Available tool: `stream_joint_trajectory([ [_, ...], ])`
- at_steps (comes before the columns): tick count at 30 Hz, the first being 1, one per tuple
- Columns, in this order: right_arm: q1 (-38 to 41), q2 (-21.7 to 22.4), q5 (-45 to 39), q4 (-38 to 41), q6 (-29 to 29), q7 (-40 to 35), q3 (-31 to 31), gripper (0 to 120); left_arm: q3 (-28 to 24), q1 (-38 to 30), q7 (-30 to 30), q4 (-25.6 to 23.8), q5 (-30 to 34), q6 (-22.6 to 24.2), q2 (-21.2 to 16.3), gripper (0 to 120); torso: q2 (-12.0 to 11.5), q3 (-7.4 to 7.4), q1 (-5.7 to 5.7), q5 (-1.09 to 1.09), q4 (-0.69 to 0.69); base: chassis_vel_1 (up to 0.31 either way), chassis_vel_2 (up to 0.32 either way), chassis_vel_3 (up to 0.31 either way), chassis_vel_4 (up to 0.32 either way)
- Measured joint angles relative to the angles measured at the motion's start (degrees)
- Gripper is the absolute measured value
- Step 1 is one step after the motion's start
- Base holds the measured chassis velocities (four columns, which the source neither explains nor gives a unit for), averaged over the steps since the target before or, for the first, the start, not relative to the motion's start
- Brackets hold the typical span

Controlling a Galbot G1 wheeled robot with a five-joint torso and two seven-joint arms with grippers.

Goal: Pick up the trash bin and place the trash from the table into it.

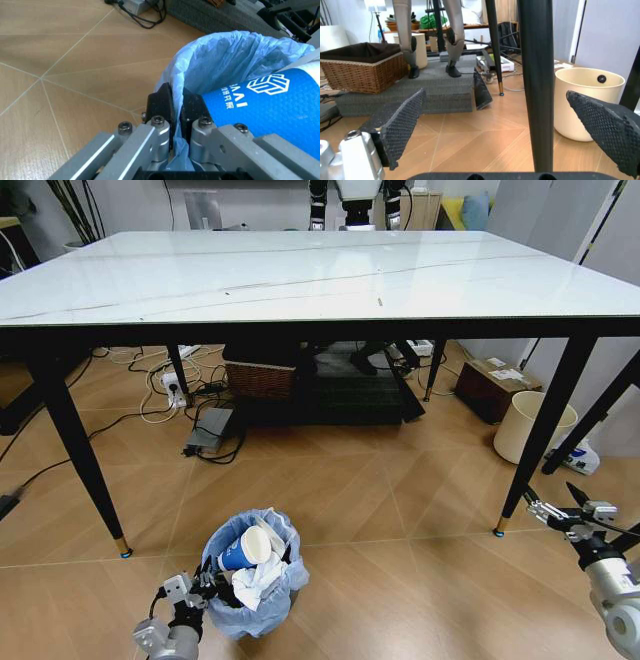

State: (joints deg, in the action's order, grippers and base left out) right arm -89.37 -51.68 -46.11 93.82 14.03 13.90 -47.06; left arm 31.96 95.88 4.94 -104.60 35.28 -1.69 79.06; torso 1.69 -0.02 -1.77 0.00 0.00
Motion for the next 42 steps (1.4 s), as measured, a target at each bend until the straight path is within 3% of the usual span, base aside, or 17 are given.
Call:
stream_joint_trajectory([
  [7,0.00,0.00,0.00,0.00,0.00,0.00,0.00,100,-0.23,-0.02,-0.07,0.00,0.03,-0.06,-0.06,17,0.01,0.01,0.00,0.00,0.00,0.000,0.000,0.000,0.000],
  [13,0.00,0.00,0.00,0.00,0.00,0.00,0.00,100,-0.30,0.26,-0.28,-0.45,-0.20,-0.21,0.01,43,0.01,0.01,0.00,0.00,0.00,0.000,0.000,0.000,0.000],
  [15,0.00,0.00,0.00,0.00,0.00,0.00,0.00,100,-0.30,0.36,-0.30,-0.59,-0.22,-0.28,0.02,47,0.01,0.01,0.00,0.00,0.00,0.000,0.000,0.000,0.000],
  [28,0.00,0.00,0.00,0.00,0.00,0.00,0.00,100,-0.07,1.48,-0.66,-2.93,-1.69,-1.94,0.36,96,0.02,0.02,0.00,0.00,0.00,0.000,0.000,0.000,0.000],
  [42,0.00,0.00,0.00,0.00,0.00,0.00,0.00,100,3.89,6.35,-0.72,-8.49,-4.84,-4.26,-0.58,100,0.02,0.02,0.00,0.00,0.00,0.000,0.000,0.000,0.000],
])
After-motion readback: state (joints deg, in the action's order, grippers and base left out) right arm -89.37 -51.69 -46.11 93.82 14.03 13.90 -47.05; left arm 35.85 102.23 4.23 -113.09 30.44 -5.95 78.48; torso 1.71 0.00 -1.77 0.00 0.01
